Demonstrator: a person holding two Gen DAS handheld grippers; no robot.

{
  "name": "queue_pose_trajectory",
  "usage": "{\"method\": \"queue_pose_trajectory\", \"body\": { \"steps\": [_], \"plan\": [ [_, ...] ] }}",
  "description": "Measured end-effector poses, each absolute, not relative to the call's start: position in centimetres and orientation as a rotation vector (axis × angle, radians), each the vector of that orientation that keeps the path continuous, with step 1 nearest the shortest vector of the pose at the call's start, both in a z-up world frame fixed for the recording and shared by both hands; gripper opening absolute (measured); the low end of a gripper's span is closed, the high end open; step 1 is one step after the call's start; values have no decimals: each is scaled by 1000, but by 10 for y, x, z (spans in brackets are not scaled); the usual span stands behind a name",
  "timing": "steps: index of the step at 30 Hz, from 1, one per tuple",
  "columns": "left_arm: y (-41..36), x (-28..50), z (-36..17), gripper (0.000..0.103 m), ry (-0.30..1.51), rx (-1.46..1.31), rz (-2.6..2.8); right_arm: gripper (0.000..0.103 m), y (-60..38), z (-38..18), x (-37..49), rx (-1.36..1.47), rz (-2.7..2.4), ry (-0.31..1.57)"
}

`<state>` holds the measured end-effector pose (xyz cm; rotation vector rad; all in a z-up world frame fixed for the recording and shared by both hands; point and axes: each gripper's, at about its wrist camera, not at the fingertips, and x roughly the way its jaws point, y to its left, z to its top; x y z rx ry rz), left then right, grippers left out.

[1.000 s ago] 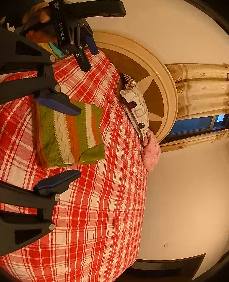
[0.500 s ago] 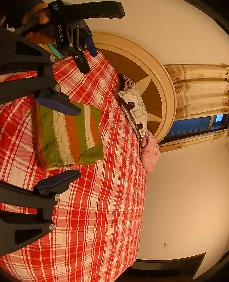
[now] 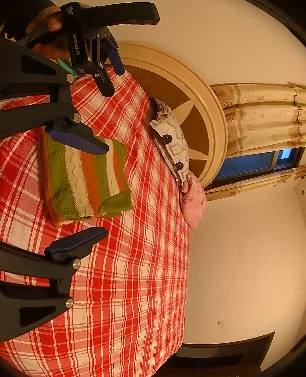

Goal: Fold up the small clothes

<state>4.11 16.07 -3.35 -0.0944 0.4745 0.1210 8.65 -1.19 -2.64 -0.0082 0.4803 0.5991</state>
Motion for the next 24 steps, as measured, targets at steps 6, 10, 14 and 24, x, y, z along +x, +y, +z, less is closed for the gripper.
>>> {"method": "queue_pose_trajectory", "body": {
  "steps": [6,10,14,24],
  "plan": [
    [159,35,-26,103,432,-90,139,65,-15,-26,87,-3,593,477],
    [157,34,-23,103,418,-77,149,65,-14,-26,86,-9,594,473],
    [156,34,-22,103,409,-68,159,65,-13,-25,84,-17,597,468],
    [151,32,-22,103,389,-37,158,65,-12,-26,81,-18,603,472]
  ]
}}
